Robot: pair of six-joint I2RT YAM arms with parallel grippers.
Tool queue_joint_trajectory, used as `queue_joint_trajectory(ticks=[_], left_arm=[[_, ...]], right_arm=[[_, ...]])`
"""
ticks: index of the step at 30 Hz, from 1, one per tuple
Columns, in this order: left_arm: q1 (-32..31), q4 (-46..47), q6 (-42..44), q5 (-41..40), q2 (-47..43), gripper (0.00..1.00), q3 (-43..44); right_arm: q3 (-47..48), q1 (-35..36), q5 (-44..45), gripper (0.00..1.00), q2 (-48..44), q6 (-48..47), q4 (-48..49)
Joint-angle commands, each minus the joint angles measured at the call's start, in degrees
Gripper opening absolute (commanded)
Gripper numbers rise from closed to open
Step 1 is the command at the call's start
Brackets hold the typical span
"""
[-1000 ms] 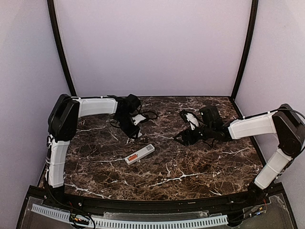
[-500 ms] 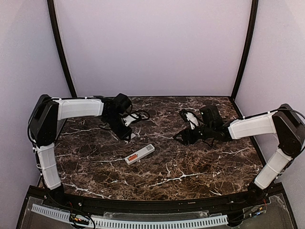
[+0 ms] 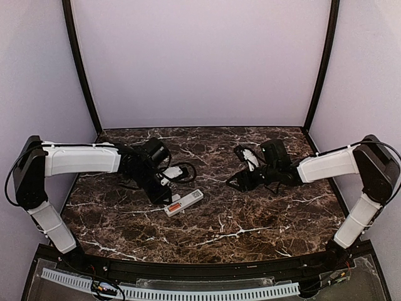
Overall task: Load the batteries into the remote control
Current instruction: Pick up the battery cover from the center of the board, then place the battery cover on the remote control without the battery cover.
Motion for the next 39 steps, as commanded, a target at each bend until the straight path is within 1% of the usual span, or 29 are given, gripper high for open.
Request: queue_joint_trajectory(ticks=[1, 8, 17, 20, 26, 28, 39], left_arm=[[-1.3, 1.7, -1.7, 0.8, -1.4, 0.20, -1.6], [-2.5, 3.2, -3.1, 0.6, 0.4, 0.20, -2.8], [-2.6, 3.2, -3.9, -0.9, 2.0, 0.20, -3.2], [-2.6, 3.1, -4.1, -1.5, 2.1, 0.20, -3.6], [-2.7, 3.3, -4.2, -1.7, 2.5, 0.20, -4.2], [-2.8, 3.3, -4.2, -1.7, 2.7, 0.20, -4.4], [-3.4, 3.7, -3.8, -2.7, 3.9, 0.21, -4.3]], right_arm=[[2.3, 0.5, -1.6, 0.67, 1.7, 1.7, 1.1], [3.7, 1.5, -2.1, 0.67, 2.8, 2.5, 1.0], [5.2, 2.3, -2.3, 0.74, 3.7, 2.8, 0.7], [5.6, 2.5, -2.4, 0.82, 4.1, 3.0, 0.7], [5.6, 2.7, -2.5, 0.95, 4.0, 3.6, 1.1], [5.6, 2.7, -2.6, 0.98, 4.0, 3.7, 1.1], [5.1, 2.8, -2.5, 0.99, 3.9, 3.6, 1.2]])
